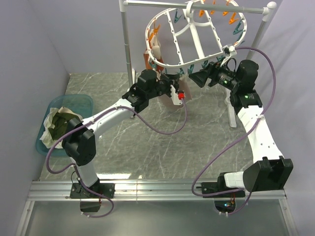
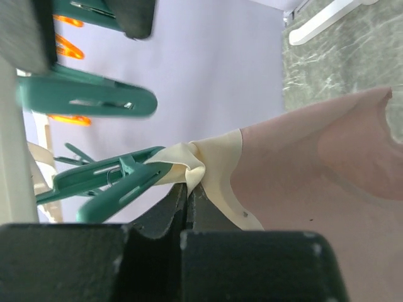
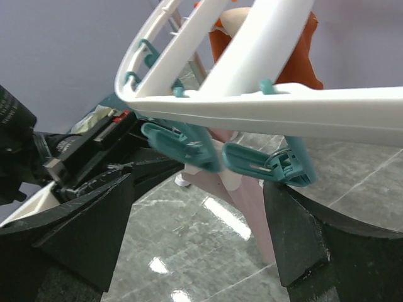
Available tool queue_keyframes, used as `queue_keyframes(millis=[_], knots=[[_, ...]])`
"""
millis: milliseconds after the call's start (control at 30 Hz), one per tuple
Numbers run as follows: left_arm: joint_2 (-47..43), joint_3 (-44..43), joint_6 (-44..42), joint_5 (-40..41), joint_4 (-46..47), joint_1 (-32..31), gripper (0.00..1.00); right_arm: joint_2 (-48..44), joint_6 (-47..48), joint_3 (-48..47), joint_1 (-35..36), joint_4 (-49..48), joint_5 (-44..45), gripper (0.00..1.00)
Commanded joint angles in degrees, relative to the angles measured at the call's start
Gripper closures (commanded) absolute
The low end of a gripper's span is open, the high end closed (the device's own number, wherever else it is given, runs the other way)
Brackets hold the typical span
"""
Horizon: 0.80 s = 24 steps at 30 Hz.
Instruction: Clip the underwear to the hanger
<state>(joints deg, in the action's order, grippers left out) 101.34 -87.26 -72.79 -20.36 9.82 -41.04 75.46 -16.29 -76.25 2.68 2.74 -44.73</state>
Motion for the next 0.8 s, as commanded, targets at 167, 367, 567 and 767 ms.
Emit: queue_keyframes(millis=[167,367,567,767], knots=[[-6.50,3.93,8.01,-0.56,1.95,0.96,0.69,-4.27,-0.41,-1.01,-0.39,-1.78,-1.32,0.09],[-12.91,10.53,13.46,0.14,0.11,1.40,0.53,-6.29,2.05,0.75,-0.48,1.30,-0.89,0.07],[-21.44,17.38,23.56,0.06,-3.58,1.84,0.28,-9.45,5.65,3.38,-0.39,5.16,-0.18,0.05],[-28.38,18.36,44.17,1.73,-13.04,5.25,0.01,-12.87,11.89,4.26,-0.39,13.24,2.89,0.04]])
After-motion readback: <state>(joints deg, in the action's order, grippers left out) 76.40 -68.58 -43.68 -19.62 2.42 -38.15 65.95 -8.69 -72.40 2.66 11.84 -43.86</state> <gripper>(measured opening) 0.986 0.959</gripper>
